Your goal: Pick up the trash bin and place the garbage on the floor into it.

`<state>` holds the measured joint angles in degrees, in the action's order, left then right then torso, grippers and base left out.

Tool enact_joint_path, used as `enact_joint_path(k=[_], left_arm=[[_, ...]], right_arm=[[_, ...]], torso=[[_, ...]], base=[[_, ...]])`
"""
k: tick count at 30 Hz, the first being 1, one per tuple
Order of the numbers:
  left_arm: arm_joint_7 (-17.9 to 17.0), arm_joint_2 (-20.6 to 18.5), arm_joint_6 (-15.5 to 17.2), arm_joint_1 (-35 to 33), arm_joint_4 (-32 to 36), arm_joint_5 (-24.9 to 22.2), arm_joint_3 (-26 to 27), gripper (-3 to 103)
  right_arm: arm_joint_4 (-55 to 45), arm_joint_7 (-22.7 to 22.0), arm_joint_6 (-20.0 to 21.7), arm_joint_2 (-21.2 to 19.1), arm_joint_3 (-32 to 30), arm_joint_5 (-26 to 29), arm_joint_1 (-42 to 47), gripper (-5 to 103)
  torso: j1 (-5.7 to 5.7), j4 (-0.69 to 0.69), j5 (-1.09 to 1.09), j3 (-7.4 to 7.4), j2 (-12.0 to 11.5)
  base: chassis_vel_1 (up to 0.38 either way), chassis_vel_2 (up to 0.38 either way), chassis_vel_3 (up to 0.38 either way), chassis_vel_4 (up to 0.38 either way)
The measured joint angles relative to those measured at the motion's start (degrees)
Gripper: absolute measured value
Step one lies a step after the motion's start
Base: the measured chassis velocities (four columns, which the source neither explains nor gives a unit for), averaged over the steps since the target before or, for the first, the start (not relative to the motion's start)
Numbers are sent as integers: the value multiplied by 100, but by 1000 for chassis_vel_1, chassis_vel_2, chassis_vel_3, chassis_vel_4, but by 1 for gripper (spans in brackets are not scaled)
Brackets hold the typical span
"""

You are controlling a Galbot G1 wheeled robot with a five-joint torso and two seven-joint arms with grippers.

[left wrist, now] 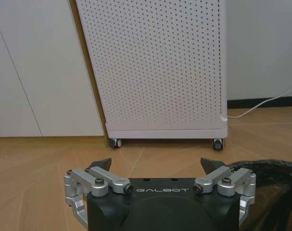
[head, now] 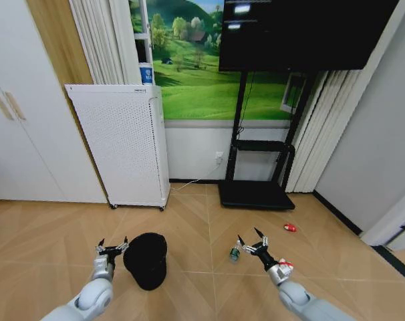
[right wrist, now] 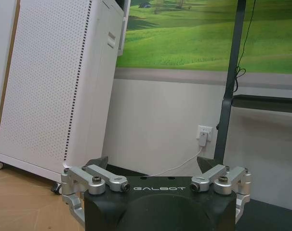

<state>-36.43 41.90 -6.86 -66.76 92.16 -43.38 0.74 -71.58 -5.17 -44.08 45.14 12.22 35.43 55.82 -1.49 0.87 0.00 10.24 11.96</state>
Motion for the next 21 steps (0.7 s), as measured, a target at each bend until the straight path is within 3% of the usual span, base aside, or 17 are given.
enact_joint_path(k=[5,13,21], left_arm=[[97,164,-17,82,-237,102,-157,100],[134,374,45,294,-384,-117,-363,100],[83,485,67,-179,-247,-148,-247,100]], right_arm=[[-31,-18,-14,6,-39,-29,85,100],[-53,-21,-28,19,-173,-20,234,100],[-15,-15,-52,37,-247,-44,287,100]], torso=[[-2,-1,0,3,3],[-4,0,1,6,9],[-4,-2,1,9,13]], base=[[0,0,0,0],[0,0,0,0],[0,0,0,0]])
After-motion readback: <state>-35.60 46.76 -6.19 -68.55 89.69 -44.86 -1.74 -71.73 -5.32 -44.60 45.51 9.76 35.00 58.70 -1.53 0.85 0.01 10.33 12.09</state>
